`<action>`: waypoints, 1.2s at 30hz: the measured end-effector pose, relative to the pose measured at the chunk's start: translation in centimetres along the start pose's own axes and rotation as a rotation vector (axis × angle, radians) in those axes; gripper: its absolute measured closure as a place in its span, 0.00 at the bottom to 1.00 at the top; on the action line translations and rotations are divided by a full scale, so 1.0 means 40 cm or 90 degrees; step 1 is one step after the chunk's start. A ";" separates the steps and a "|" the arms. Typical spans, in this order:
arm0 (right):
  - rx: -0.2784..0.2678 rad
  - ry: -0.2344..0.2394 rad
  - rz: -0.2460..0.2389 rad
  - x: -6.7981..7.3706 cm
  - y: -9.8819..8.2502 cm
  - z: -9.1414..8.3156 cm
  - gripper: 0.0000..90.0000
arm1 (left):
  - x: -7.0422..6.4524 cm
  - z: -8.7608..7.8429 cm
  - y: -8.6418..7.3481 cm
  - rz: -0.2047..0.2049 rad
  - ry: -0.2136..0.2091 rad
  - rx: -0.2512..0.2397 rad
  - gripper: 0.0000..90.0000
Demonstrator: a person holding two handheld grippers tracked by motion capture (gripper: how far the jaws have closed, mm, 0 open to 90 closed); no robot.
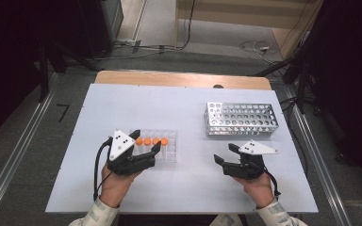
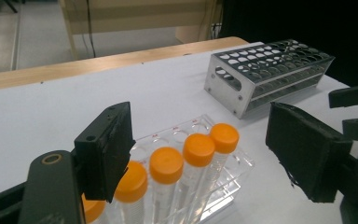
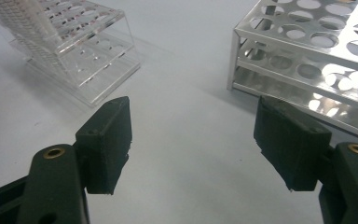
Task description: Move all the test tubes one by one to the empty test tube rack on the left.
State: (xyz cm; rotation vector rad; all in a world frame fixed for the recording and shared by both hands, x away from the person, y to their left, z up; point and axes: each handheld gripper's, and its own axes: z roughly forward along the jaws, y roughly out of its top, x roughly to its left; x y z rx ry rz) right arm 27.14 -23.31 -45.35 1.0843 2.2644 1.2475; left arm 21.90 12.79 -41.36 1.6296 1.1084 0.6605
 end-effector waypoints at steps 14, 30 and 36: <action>-0.007 -0.016 0.015 -0.027 -0.006 -0.020 0.30 | 0.048 -0.052 -0.025 -0.017 0.038 -0.006 0.26; -0.017 -0.041 0.035 -0.069 -0.026 -0.058 0.30 | 0.107 -0.105 -0.067 -0.039 0.106 -0.017 0.26; -0.016 -0.059 0.042 -0.087 -0.038 -0.074 0.30 | 0.131 -0.118 -0.084 -0.041 0.137 -0.014 0.26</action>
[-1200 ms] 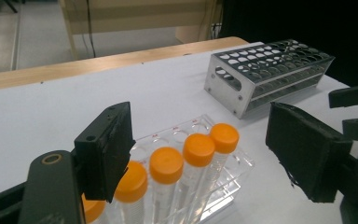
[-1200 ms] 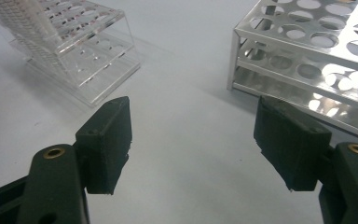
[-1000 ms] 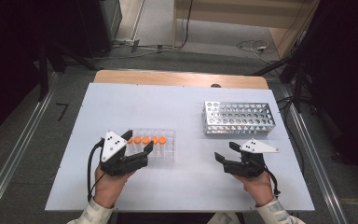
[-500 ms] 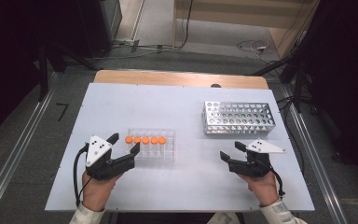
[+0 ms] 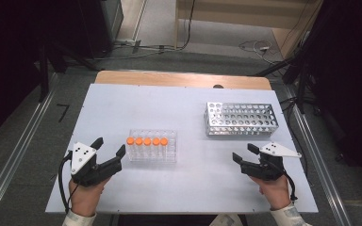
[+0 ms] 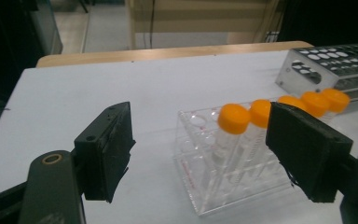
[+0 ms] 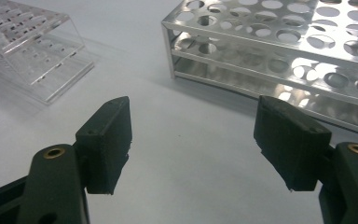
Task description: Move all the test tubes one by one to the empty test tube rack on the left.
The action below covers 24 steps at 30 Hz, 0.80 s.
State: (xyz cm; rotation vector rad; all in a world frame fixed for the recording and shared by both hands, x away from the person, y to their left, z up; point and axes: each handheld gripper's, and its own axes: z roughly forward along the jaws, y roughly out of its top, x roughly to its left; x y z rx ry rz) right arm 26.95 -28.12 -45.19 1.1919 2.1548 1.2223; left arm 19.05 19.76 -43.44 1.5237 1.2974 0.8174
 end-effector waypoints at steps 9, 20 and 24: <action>-0.005 -0.027 0.009 -0.030 -0.013 -0.024 0.30 | 0.033 0.004 -0.027 -0.007 0.035 0.008 0.26; -0.014 -0.064 0.025 -0.075 -0.033 -0.060 0.30 | 0.065 0.002 -0.057 -0.005 0.057 0.024 0.26; -0.016 -0.074 0.031 -0.088 -0.040 -0.070 0.30 | 0.079 0.001 -0.066 -0.004 0.070 0.023 0.26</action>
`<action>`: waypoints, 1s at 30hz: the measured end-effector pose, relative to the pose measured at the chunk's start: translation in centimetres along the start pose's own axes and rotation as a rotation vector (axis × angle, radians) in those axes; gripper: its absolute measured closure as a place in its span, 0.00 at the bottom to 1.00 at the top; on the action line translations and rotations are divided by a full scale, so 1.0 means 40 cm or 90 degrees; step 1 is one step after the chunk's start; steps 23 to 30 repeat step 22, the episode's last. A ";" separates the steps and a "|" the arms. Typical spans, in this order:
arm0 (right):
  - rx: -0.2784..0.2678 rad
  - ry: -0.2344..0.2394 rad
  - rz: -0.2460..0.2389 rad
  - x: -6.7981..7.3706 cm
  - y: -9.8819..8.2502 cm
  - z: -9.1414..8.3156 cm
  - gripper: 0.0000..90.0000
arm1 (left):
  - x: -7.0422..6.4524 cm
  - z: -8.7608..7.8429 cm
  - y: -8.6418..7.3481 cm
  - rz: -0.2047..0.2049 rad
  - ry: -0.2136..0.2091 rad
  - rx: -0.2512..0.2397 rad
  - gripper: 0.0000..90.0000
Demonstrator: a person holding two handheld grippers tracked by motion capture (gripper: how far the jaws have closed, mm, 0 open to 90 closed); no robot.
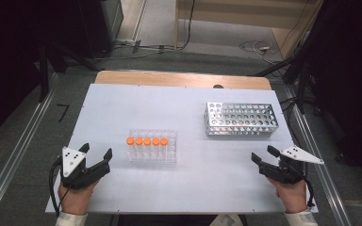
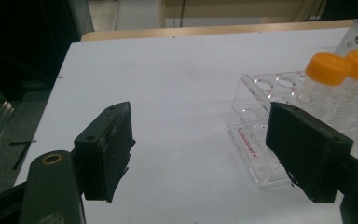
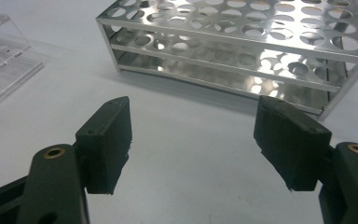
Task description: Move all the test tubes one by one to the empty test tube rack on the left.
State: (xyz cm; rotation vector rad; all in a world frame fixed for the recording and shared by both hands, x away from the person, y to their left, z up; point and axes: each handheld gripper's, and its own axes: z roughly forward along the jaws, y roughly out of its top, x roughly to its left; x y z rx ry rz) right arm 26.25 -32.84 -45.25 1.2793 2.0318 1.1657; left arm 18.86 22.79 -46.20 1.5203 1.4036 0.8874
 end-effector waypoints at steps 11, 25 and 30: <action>0.001 -0.049 0.026 -0.053 -0.021 -0.018 0.29 | 0.046 0.005 -0.020 -0.023 0.028 0.010 0.26; 0.030 -0.117 0.059 -0.112 -0.051 -0.005 0.29 | 0.070 0.029 -0.040 -0.048 0.033 0.039 0.26; 0.030 -0.117 0.059 -0.112 -0.051 -0.005 0.29 | 0.070 0.029 -0.040 -0.048 0.033 0.039 0.26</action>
